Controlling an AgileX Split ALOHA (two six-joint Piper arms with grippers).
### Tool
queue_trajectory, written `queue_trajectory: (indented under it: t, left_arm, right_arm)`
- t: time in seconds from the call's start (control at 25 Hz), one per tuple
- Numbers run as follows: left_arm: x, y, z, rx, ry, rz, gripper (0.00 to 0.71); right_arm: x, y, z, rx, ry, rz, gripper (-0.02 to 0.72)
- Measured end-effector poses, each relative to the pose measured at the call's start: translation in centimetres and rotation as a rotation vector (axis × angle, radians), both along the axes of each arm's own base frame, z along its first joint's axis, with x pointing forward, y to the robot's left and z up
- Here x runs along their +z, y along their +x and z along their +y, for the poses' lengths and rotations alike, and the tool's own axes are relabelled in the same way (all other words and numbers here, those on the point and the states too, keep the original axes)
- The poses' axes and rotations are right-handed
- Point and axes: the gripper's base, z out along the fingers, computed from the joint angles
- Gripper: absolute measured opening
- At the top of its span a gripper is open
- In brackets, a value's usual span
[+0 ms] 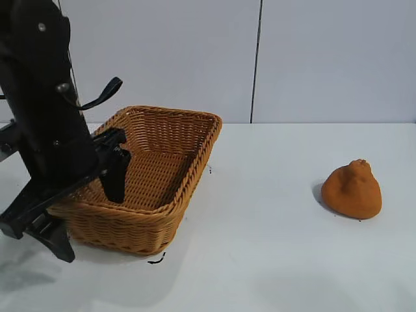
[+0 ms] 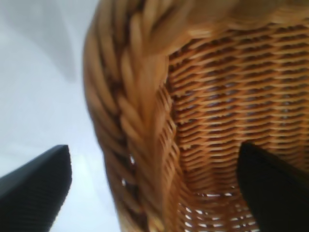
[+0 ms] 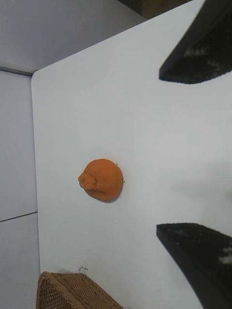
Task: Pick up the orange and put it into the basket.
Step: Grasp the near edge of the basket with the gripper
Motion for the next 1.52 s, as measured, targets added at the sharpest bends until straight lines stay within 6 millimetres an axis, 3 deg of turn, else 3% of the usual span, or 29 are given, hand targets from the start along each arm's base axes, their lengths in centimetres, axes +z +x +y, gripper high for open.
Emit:
queue_trajectory:
  t: [0.24, 0.6, 0.76, 1.0, 1.12, 1.32, 1.52]
  left_arm:
    - [-1.2, 0.2, -0.3, 0.032, -0.020, 0.015, 0.663]
    - [-1.3, 0.2, -0.4, 0.077, -0.039, 0.023, 0.656]
    - [-1.3, 0.2, -0.4, 0.078, -0.039, 0.022, 0.542]
    - [-1.3, 0.2, -0.4, 0.078, -0.035, 0.029, 0.260]
    - [-1.3, 0.1, -0.4, 0.081, -0.031, 0.039, 0.163]
    - [-1.3, 0.2, -0.4, 0.102, -0.037, 0.036, 0.103]
    - [-0.7, 0.6, -0.6, 0.102, -0.044, 0.028, 0.097]
  right_arm:
    - [0.0, 0.0, 0.0, 0.000, 0.000, 0.000, 0.545]
    - [0.0, 0.0, 0.0, 0.000, 0.000, 0.000, 0.545]
    - [0.0, 0.0, 0.0, 0.000, 0.000, 0.000, 0.545]
    - [0.0, 0.0, 0.0, 0.000, 0.000, 0.000, 0.545]
    - [0.0, 0.0, 0.0, 0.000, 0.000, 0.000, 0.545]
    - [0.0, 0.0, 0.0, 0.000, 0.000, 0.000, 0.545]
    - [0.0, 0.0, 0.0, 0.000, 0.000, 0.000, 0.545]
